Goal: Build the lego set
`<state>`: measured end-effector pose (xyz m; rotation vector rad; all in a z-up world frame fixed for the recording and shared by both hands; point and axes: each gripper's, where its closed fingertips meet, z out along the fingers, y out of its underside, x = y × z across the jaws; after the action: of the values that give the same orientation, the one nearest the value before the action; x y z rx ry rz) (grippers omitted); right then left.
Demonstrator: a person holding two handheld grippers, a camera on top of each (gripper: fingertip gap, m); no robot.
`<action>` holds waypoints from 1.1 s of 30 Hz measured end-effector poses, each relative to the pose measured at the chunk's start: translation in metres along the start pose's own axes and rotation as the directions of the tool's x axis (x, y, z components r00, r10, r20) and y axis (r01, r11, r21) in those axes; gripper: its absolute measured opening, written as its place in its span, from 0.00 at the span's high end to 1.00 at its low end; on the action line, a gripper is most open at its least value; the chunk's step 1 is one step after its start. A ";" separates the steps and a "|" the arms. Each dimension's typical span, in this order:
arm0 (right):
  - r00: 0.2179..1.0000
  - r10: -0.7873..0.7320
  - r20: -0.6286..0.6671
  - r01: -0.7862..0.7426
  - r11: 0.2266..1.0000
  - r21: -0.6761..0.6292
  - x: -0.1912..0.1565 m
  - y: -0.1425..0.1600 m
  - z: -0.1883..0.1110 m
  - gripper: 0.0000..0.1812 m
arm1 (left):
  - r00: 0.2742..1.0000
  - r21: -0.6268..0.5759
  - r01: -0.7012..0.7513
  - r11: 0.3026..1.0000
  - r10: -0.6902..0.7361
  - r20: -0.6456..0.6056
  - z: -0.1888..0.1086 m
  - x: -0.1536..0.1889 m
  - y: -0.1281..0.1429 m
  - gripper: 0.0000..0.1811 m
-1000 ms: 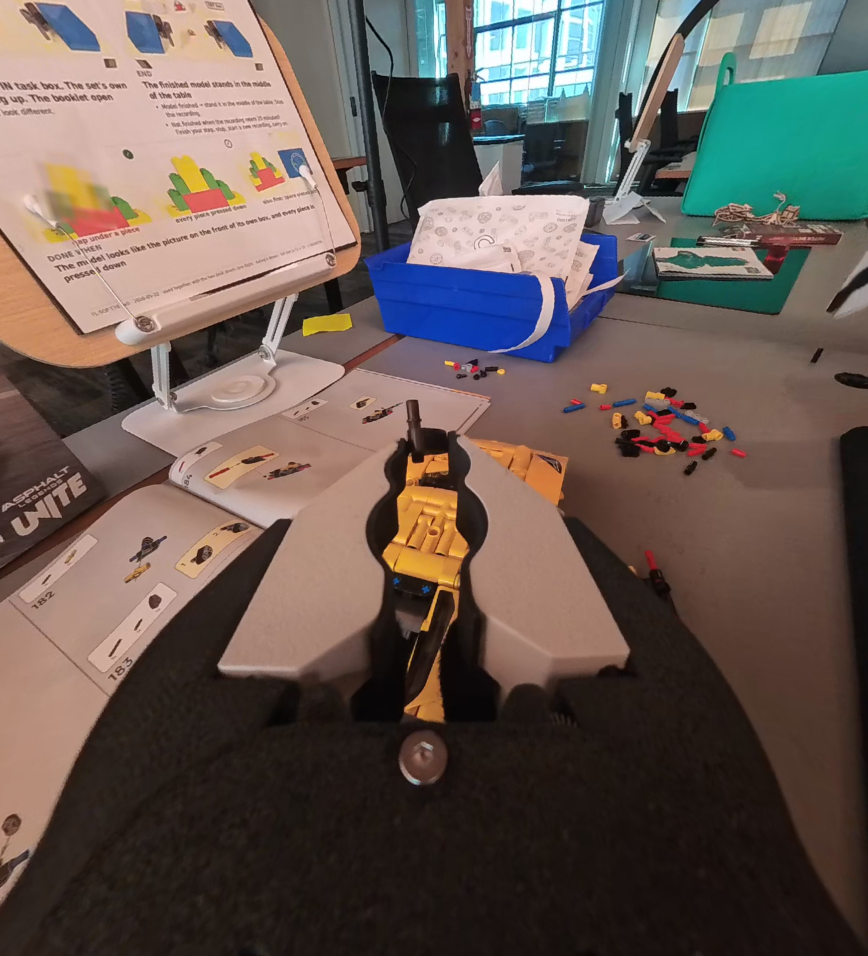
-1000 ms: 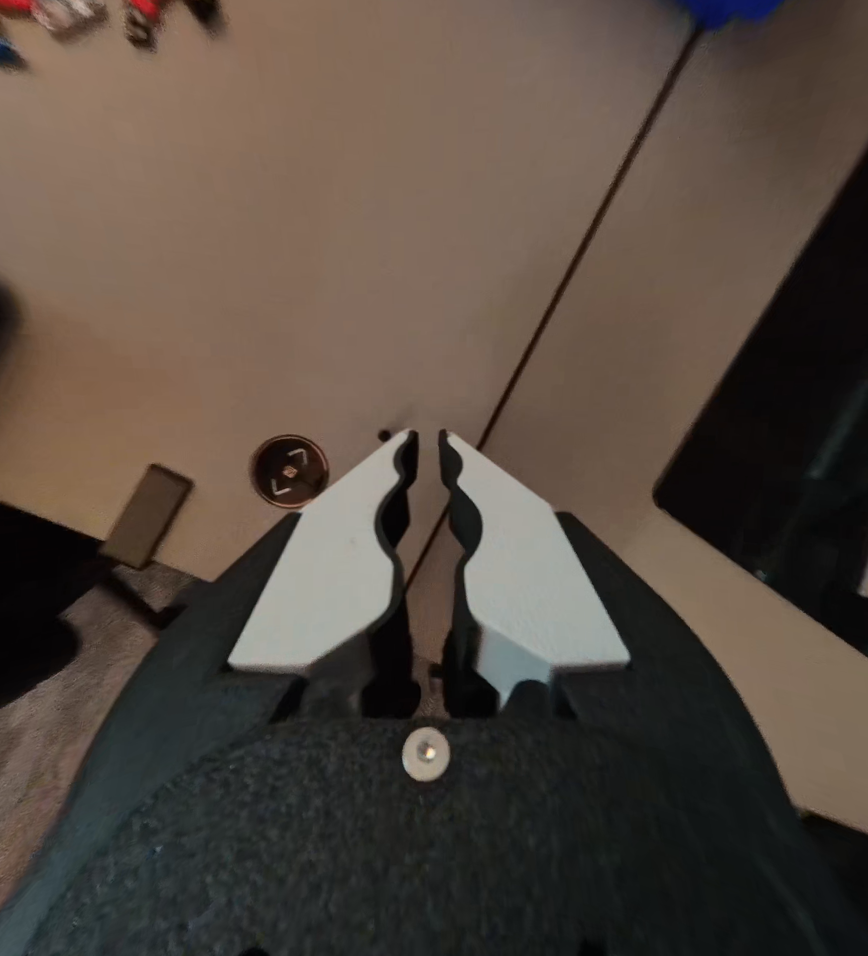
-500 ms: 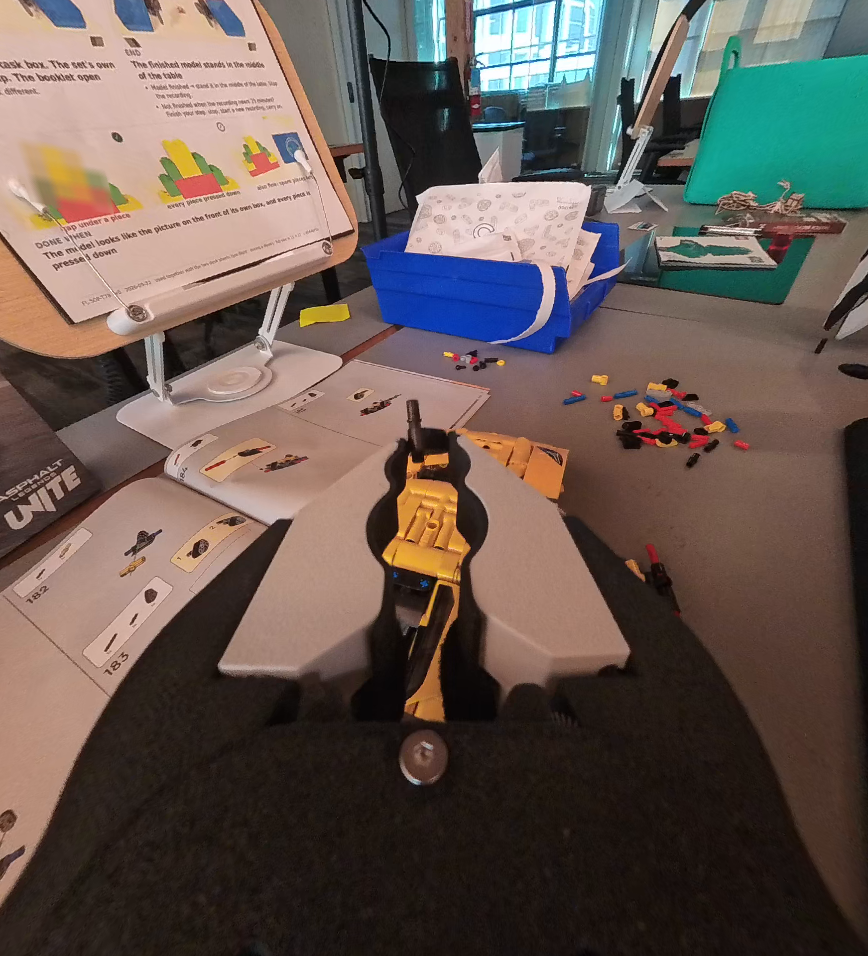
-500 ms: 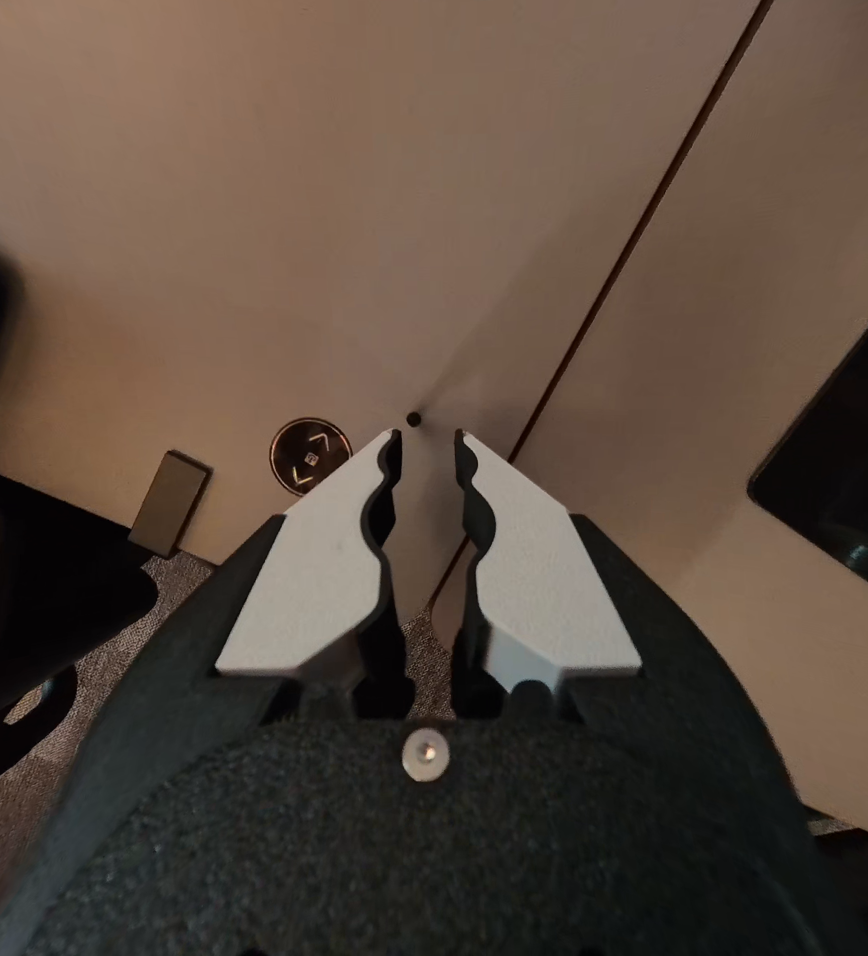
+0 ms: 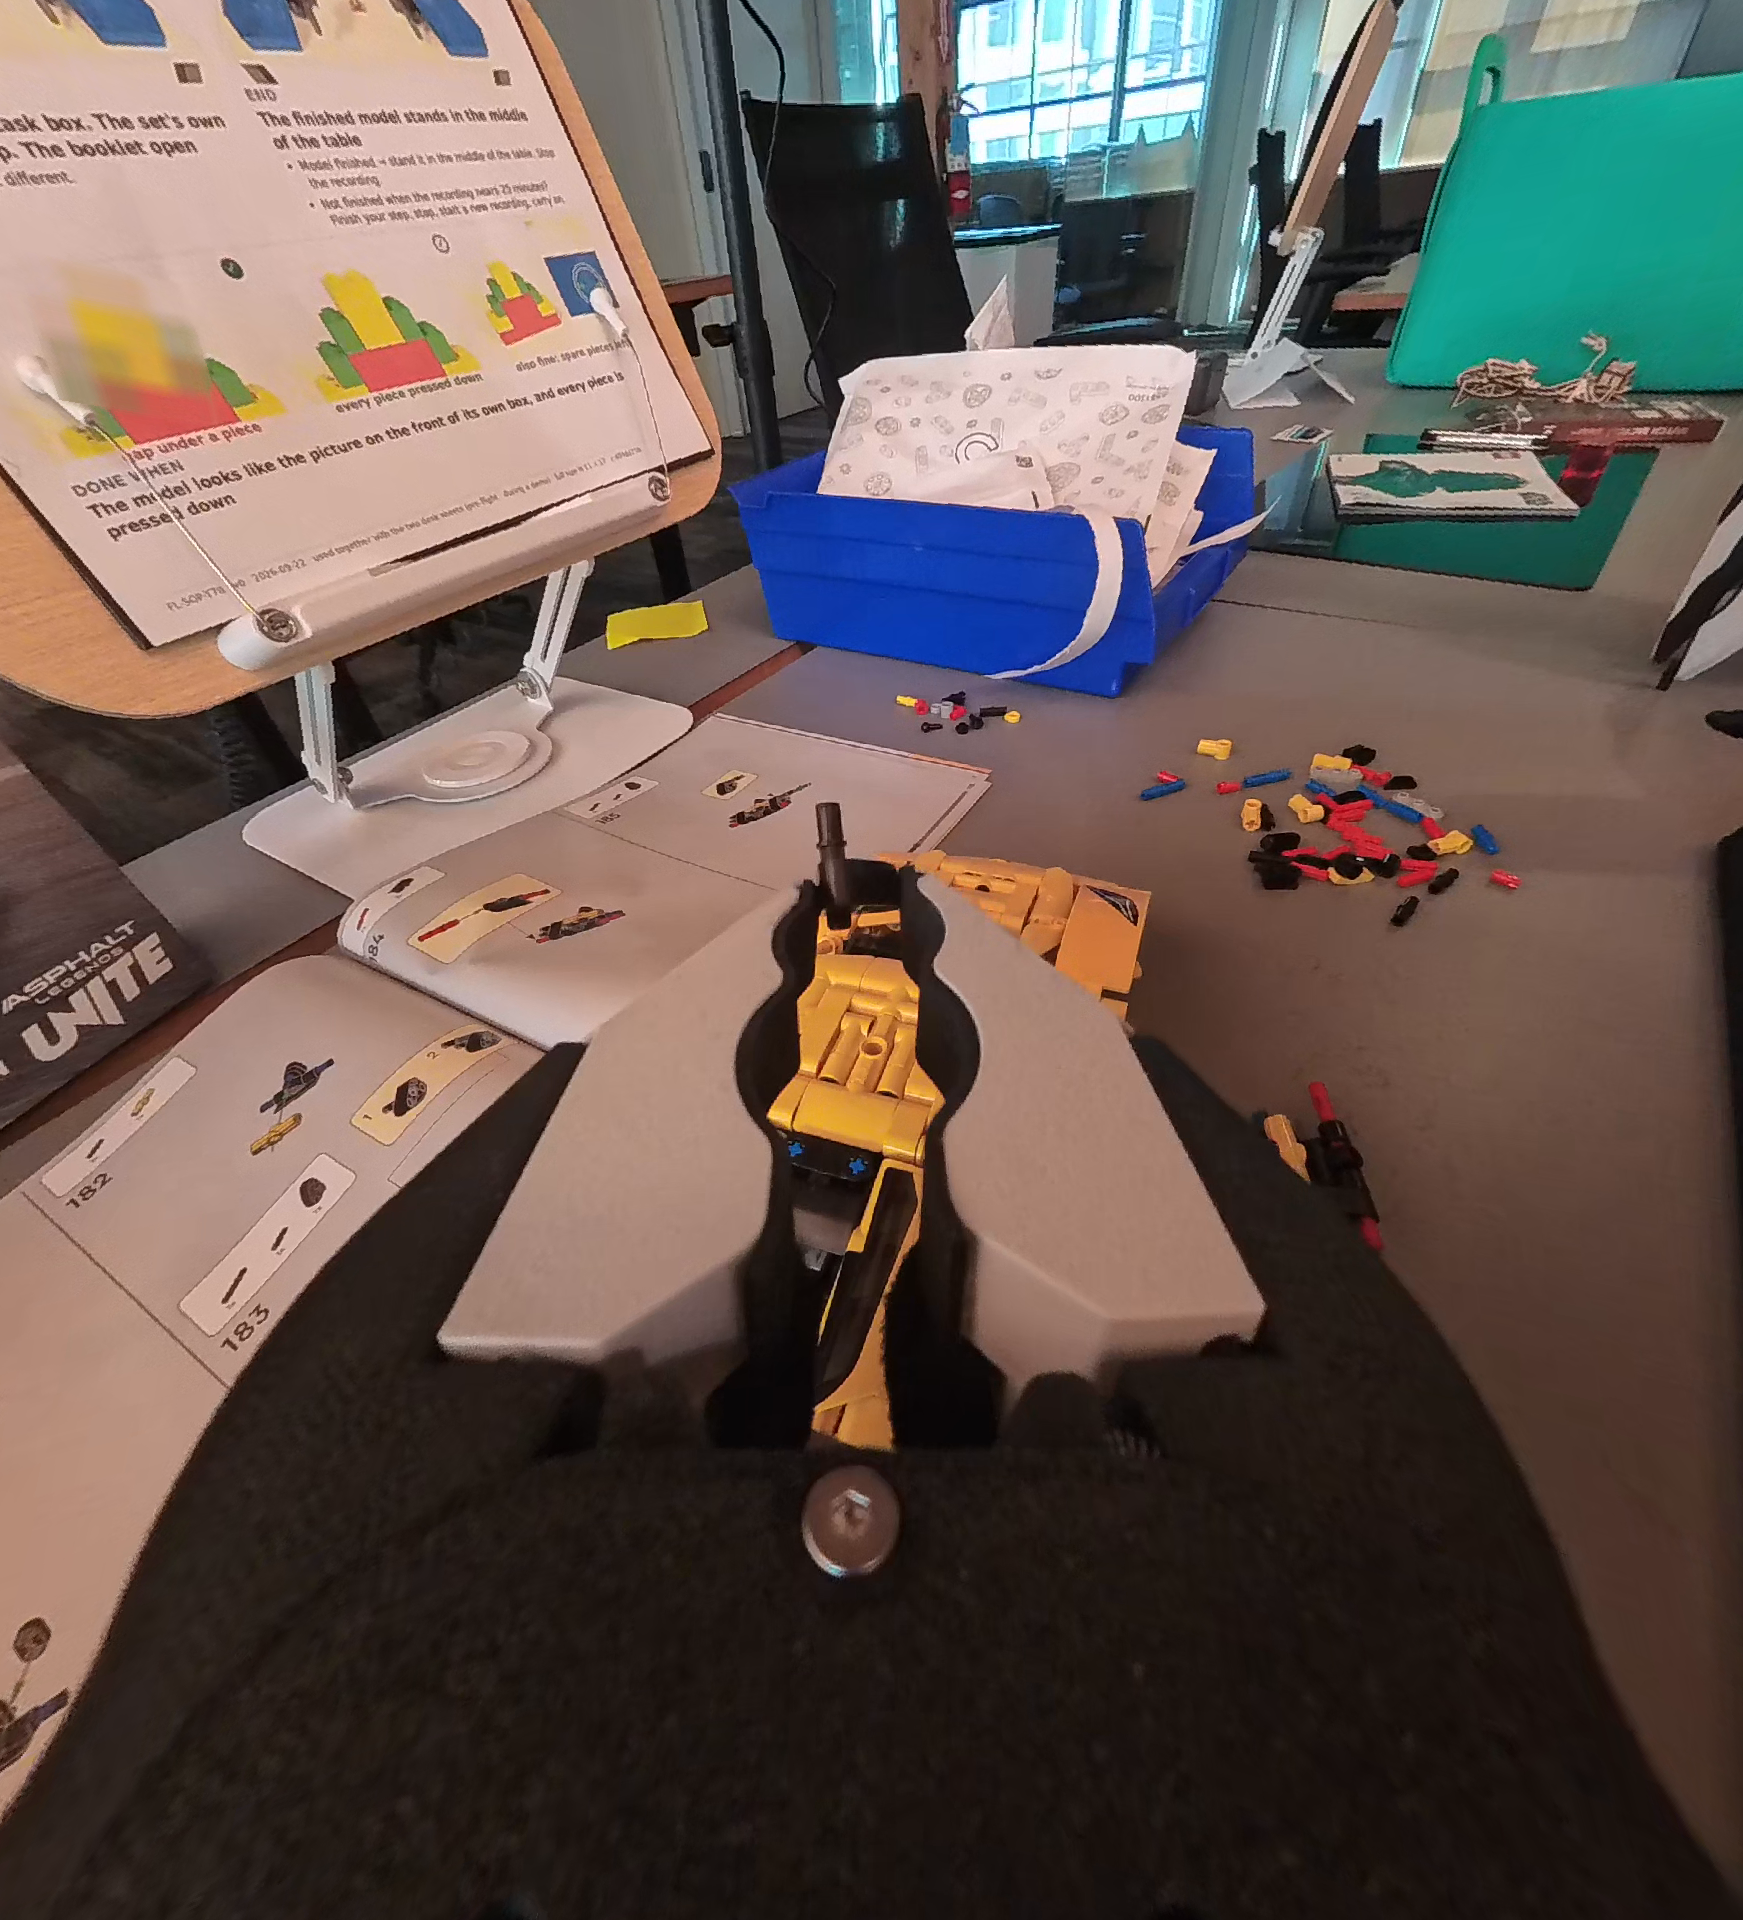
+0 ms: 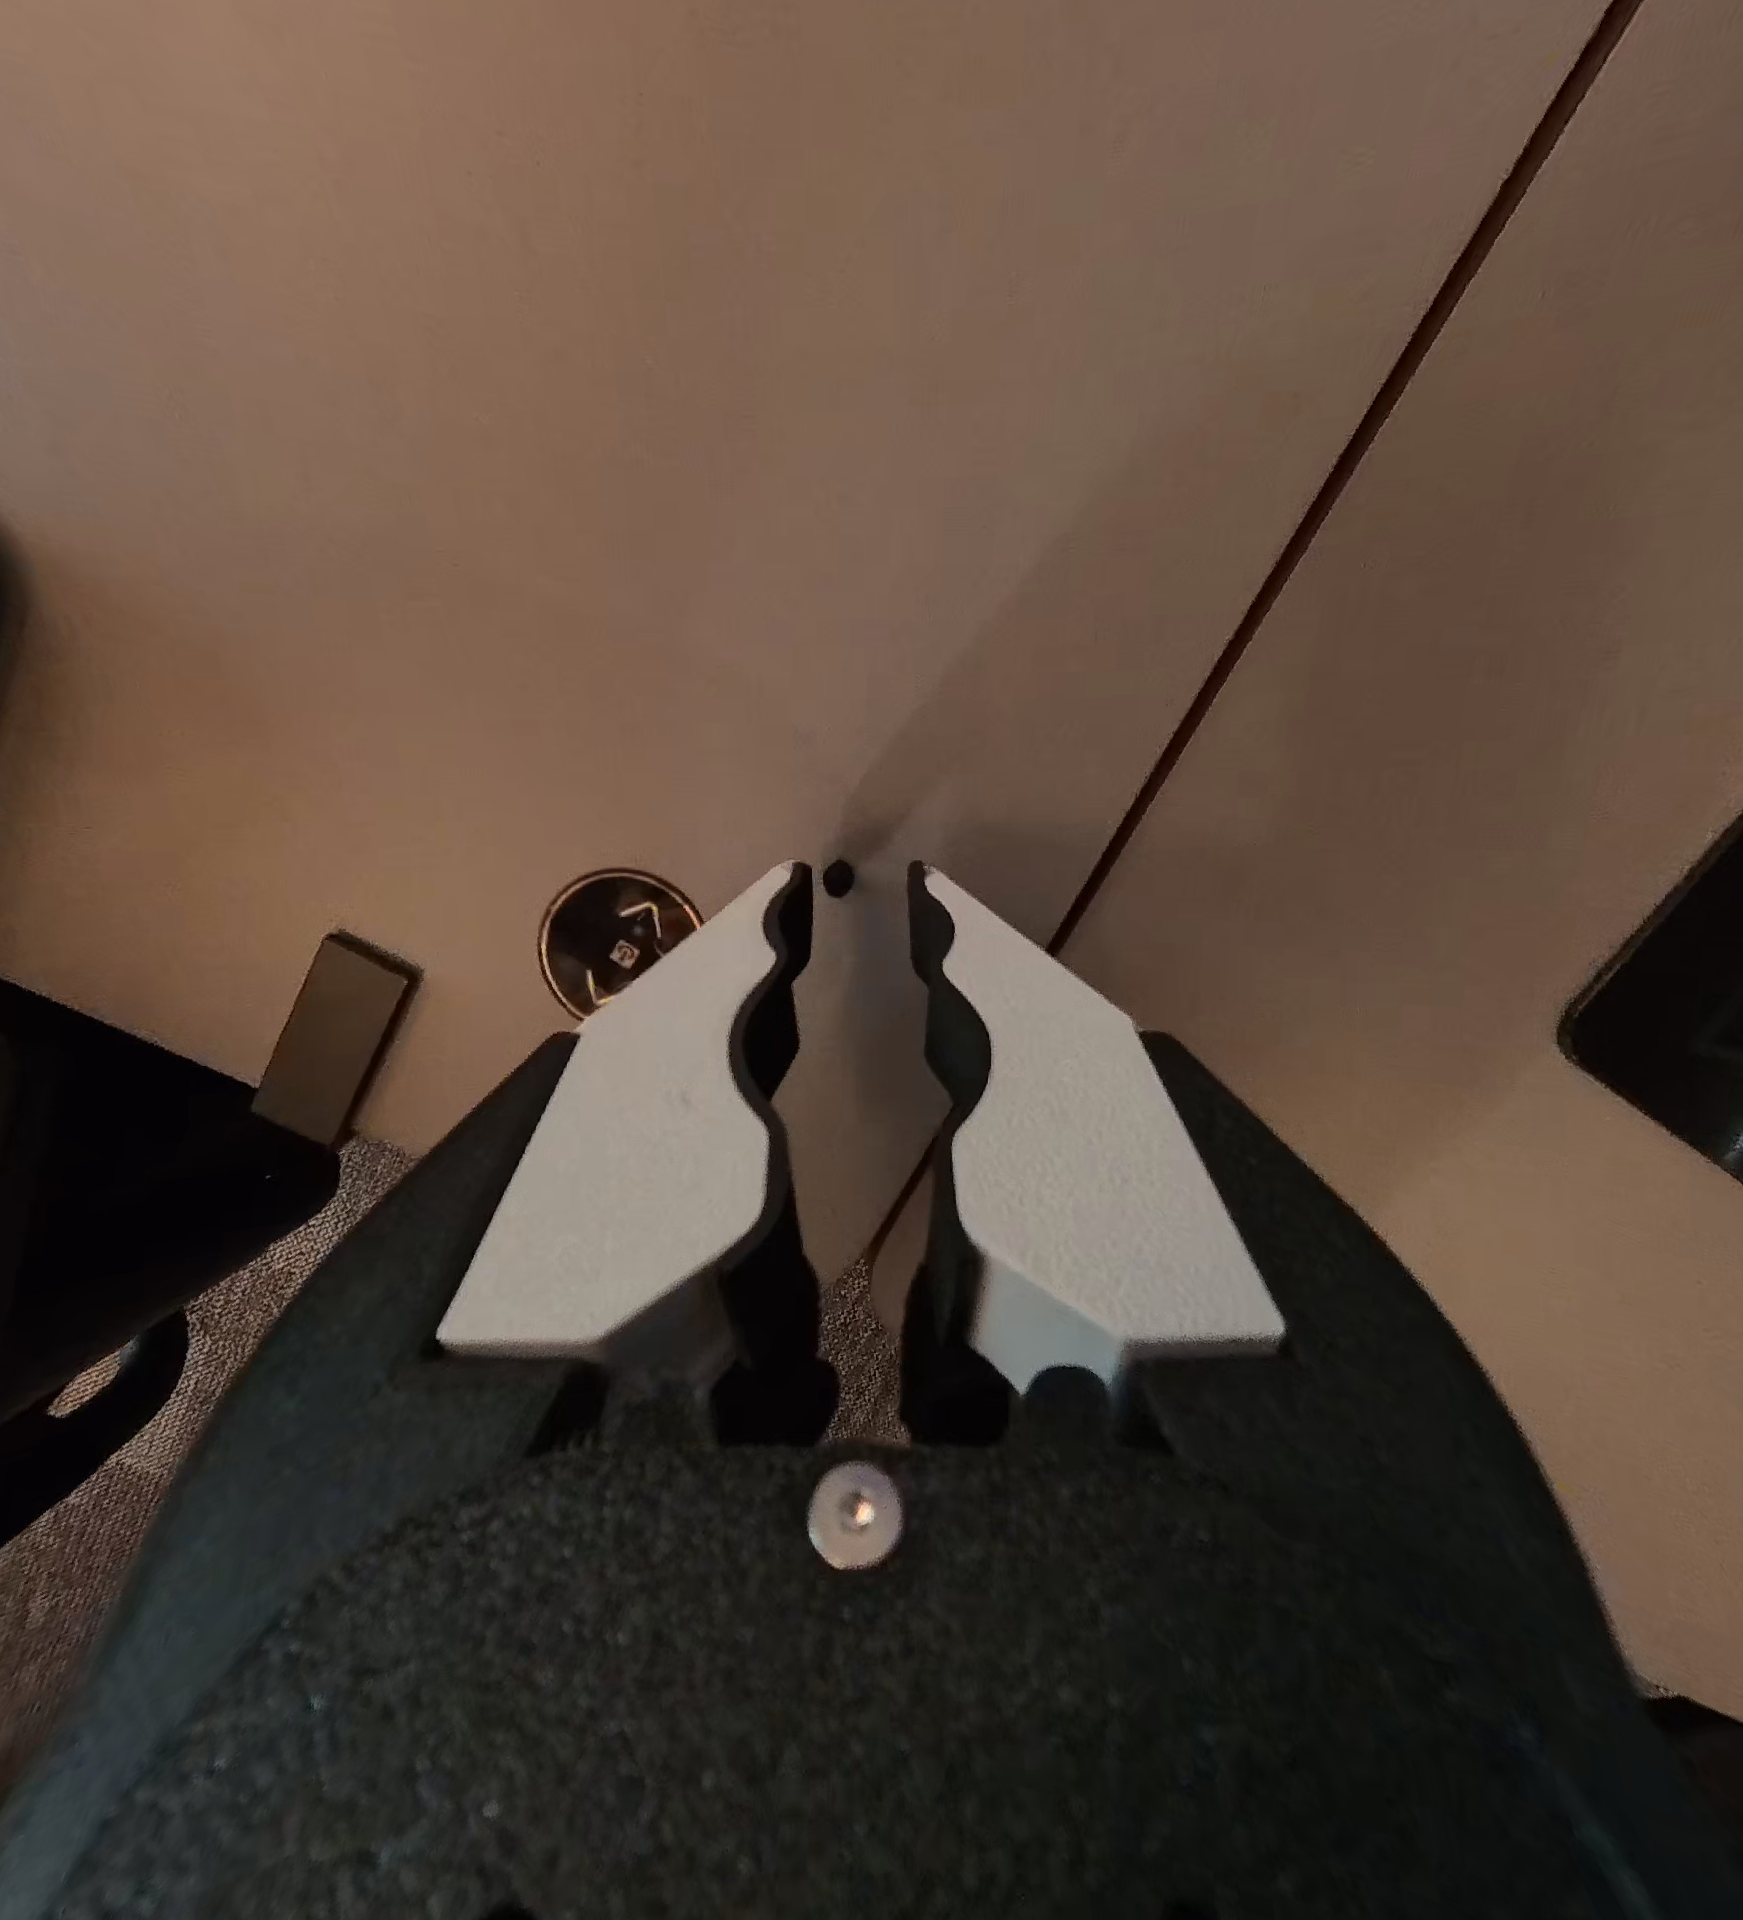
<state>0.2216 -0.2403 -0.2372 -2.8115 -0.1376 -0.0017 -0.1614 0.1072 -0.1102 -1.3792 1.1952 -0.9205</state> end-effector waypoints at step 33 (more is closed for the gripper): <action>0.718 -0.694 -0.041 0.539 0.519 0.663 -0.331 -0.266 -0.074 0.98 | 0.858 0.163 -0.334 0.928 0.371 -0.355 0.002 0.166 -0.022 0.92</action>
<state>-0.1325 -0.0447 -0.0870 -1.9131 -1.0127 0.1746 -0.1210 -0.0552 -0.1014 -0.8777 1.6136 -0.9885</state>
